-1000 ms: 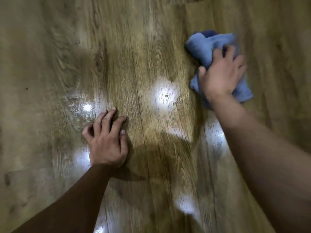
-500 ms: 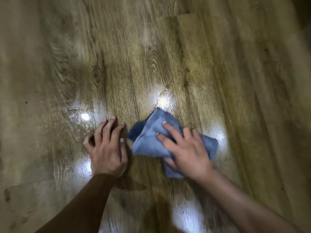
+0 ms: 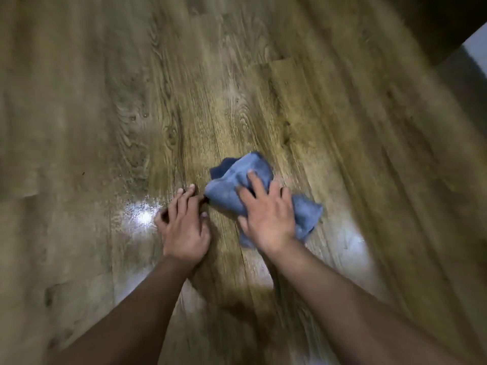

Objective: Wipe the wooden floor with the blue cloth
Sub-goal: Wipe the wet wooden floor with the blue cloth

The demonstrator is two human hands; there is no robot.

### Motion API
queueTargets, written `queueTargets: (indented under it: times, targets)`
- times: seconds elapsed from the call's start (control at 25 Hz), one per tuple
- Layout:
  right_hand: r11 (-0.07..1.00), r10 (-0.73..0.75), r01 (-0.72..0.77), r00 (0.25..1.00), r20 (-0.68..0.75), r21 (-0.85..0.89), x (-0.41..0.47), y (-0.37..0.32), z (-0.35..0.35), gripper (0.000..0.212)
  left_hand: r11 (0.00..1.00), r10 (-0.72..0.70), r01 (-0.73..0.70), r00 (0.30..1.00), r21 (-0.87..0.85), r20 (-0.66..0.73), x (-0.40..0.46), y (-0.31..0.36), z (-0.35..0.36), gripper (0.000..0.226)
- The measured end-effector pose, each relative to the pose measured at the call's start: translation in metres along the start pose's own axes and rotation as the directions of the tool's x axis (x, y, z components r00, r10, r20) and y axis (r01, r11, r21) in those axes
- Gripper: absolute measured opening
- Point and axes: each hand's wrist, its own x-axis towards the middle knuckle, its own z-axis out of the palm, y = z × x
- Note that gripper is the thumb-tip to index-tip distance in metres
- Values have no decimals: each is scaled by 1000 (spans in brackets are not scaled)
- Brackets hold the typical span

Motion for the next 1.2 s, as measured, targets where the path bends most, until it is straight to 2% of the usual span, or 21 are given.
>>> queueTargets:
  times: [0.08,0.2,0.28,0.36,0.44,0.64,0.76,0.96,1.2]
  targets:
    - [999,-47,47,999,3,19,-28,-3,1,68,998,-17,18,1000,-57,15,6,0,-6,52]
    - [981,-192,192,981,11,2,-40,22,2,75,997,-63,59,995,-53,-71,34,12,-18,32]
    - [978,-209,209,978,19,-2,-31,40,2,75,998,26,-31,995,-50,-98,57,28,-22,33]
    - [988,-151,151,988,32,6,-20,50,2,73,989,137,-142,985,-44,-102,82,42,-23,38]
    - [994,-113,113,993,21,-10,-2,61,1,71,984,176,-179,979,-21,-98,110,50,-23,41]
    - [999,-31,31,999,-25,-13,70,116,1,65,993,112,-117,985,-30,-130,162,47,-16,43]
    - [999,35,-36,998,-50,-9,102,132,9,65,990,139,-135,982,32,-127,190,35,-17,43]
    - [948,317,-317,945,-79,16,178,162,11,59,996,87,-85,979,21,-185,245,29,-27,40]
    - [947,319,-315,941,-113,57,193,170,13,61,996,91,-91,980,13,-178,251,32,-9,40]
